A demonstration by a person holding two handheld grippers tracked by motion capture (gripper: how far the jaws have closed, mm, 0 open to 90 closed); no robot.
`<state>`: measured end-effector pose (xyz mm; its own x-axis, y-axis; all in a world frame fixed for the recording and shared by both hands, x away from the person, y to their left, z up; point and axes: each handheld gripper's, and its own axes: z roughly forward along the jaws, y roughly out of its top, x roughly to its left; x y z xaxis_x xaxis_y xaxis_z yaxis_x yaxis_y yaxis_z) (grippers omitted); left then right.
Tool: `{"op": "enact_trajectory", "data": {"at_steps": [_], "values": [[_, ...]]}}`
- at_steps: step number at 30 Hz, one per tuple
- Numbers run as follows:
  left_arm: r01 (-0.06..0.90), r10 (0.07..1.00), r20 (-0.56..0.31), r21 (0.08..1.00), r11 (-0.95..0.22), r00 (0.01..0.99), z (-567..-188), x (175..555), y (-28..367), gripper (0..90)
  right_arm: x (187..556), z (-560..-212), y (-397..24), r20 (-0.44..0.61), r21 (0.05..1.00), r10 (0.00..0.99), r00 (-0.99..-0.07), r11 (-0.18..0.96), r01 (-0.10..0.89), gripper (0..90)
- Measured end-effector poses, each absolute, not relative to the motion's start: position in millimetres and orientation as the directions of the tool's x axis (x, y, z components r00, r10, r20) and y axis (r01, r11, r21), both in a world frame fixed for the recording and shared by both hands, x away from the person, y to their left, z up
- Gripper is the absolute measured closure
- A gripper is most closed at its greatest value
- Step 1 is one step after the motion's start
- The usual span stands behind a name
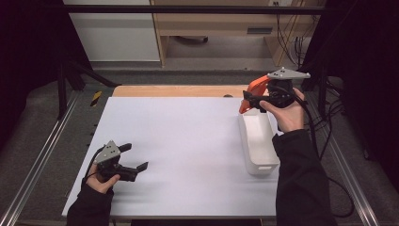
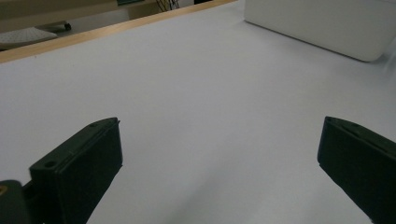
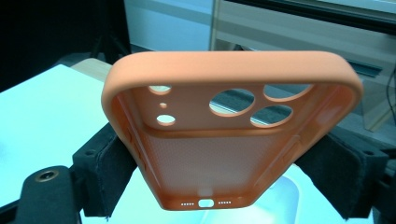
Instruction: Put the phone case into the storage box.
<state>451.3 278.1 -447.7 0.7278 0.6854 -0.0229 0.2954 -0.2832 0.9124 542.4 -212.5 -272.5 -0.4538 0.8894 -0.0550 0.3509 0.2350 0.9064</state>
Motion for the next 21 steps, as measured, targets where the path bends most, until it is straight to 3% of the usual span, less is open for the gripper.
{"op": "enact_trajectory", "data": {"at_steps": [21], "values": [[0.297,0.681,-0.013,0.906,-0.302,0.732,-450,453,275,0.0,570,-285,-220,-0.032,0.9,0.952,-0.303,0.159,0.405,15.6]]}}
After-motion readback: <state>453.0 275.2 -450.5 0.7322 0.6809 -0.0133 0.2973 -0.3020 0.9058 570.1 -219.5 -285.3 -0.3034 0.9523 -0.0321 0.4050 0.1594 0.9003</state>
